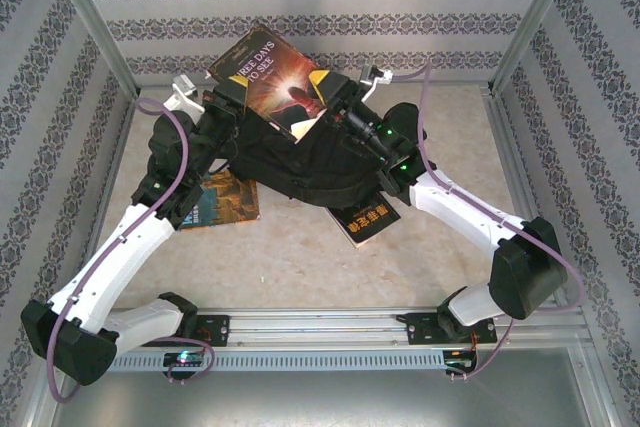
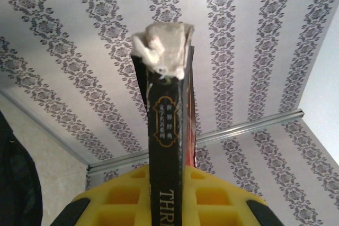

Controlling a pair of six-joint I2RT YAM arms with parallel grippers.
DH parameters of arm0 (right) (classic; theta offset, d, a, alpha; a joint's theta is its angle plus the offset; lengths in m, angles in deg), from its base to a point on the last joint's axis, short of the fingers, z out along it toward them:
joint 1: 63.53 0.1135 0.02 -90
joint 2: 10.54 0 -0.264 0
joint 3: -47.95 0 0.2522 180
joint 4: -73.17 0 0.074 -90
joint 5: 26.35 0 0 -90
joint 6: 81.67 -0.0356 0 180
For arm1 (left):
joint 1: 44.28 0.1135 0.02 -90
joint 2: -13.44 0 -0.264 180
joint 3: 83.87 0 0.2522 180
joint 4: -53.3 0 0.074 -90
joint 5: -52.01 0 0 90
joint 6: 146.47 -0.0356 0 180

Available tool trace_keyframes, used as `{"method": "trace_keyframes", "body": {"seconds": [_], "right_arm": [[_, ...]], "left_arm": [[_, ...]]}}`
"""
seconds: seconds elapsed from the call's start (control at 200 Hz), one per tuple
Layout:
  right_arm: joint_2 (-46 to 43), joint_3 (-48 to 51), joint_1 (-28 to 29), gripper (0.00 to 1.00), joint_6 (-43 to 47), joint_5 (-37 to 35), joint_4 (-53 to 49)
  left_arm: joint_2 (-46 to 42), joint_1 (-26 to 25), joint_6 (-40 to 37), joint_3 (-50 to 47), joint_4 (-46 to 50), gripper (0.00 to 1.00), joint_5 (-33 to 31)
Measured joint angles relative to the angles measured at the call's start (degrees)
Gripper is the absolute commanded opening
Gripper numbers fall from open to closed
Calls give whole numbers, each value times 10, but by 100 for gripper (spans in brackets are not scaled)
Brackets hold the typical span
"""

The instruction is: Pack the student bag

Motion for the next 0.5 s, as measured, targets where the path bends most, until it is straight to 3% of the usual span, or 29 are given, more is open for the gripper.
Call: {"method": "trace_keyframes", "body": {"seconds": [0.155,0.24,0.38,0.505], "right_arm": [[0,0,-2,2,11,1,-23],[-4,0,-5,0,18,-1,-39],[-37,10,-17,0,33,-6,-89],[-98,32,-57,0,70,-26,-190]], "left_arm": [[5,0,0,-1,1,0,9],[9,0,0,-1,1,0,10],[26,-4,-11,1,13,41,30],[59,-7,-82,45,85,53,57]]}}
